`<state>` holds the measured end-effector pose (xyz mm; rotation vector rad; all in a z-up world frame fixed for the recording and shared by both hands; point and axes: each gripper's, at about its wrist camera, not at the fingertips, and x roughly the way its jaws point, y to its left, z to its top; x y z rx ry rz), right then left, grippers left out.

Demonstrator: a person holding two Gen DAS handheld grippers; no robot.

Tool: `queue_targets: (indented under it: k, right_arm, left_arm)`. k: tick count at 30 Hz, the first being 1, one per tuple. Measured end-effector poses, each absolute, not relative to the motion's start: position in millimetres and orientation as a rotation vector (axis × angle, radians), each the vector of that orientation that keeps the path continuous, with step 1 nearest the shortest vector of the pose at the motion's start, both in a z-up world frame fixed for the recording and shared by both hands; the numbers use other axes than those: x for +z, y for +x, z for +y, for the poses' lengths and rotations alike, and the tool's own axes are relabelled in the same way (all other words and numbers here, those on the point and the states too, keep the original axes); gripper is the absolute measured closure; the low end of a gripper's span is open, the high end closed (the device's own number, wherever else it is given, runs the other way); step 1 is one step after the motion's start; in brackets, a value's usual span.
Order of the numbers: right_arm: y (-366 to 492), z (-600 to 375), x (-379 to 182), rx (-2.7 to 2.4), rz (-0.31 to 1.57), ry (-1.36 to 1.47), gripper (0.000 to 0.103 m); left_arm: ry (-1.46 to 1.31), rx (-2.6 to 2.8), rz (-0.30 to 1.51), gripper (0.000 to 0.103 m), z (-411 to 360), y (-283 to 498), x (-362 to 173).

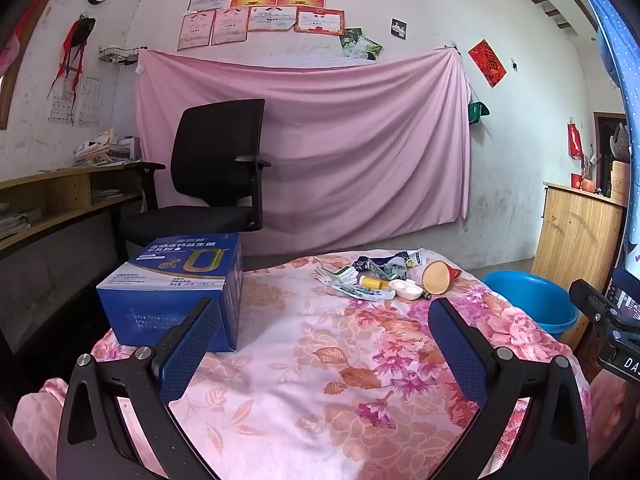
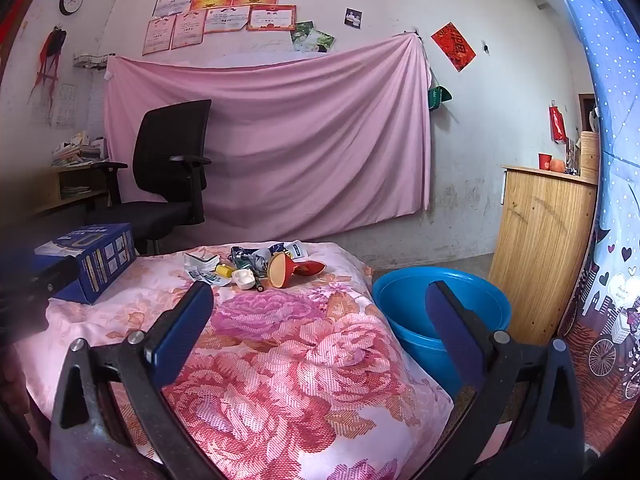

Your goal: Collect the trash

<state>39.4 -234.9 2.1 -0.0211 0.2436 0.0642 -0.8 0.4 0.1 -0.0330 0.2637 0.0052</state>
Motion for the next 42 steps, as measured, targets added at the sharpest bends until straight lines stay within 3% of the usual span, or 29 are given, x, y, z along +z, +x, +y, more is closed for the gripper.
queue_targets:
  k: [42]
  right_arm:
    - [39.2,-234.0,2.6,0.064,0.243,-0.019,0.0]
  left_arm:
    - [-0.031,0.009,0.268,0.001,3.8,0.7,0.1]
